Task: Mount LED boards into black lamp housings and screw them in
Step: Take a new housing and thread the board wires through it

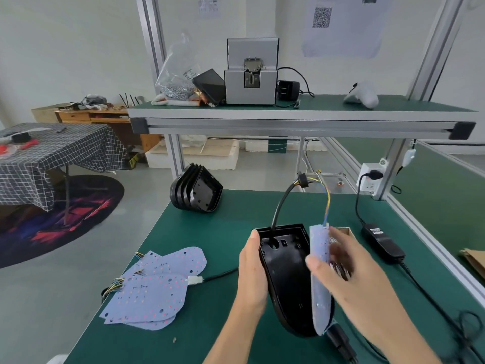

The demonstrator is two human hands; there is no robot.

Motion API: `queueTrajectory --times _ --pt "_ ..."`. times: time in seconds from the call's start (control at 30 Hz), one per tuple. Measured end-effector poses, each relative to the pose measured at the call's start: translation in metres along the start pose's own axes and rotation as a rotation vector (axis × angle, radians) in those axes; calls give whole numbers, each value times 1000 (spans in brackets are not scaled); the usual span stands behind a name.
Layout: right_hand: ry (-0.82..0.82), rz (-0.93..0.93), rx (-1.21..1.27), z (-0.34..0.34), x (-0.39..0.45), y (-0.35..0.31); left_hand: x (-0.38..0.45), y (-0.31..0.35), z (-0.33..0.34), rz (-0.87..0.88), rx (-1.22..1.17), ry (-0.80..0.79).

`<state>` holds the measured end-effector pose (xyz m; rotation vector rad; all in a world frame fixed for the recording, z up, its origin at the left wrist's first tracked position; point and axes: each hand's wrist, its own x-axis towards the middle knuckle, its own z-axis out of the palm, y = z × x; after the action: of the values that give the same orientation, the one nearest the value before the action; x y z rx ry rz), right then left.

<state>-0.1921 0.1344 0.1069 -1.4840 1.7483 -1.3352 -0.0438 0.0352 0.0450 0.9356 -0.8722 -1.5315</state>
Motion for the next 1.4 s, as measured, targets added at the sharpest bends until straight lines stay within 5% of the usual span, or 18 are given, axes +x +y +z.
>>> queueTrajectory --times 0.13,0.37,0.6,0.8,1.0,1.4 --pt "-11 35 -94 11 -4 -1 -5 -4 -4 49 36 4" --pt "57 35 107 -11 25 -14 -4 -13 -16 51 78 60" --pt "-84 -58 -94 -29 89 -34 -1 -12 -17 46 166 28" --pt "-72 -71 5 -22 101 -36 -5 -2 -17 100 230 -11" --pt "-149 -182 31 -12 82 -48 -6 19 -13 299 375 -94" --pt "-339 -170 -452 10 76 -77 -4 47 0 467 443 -145"
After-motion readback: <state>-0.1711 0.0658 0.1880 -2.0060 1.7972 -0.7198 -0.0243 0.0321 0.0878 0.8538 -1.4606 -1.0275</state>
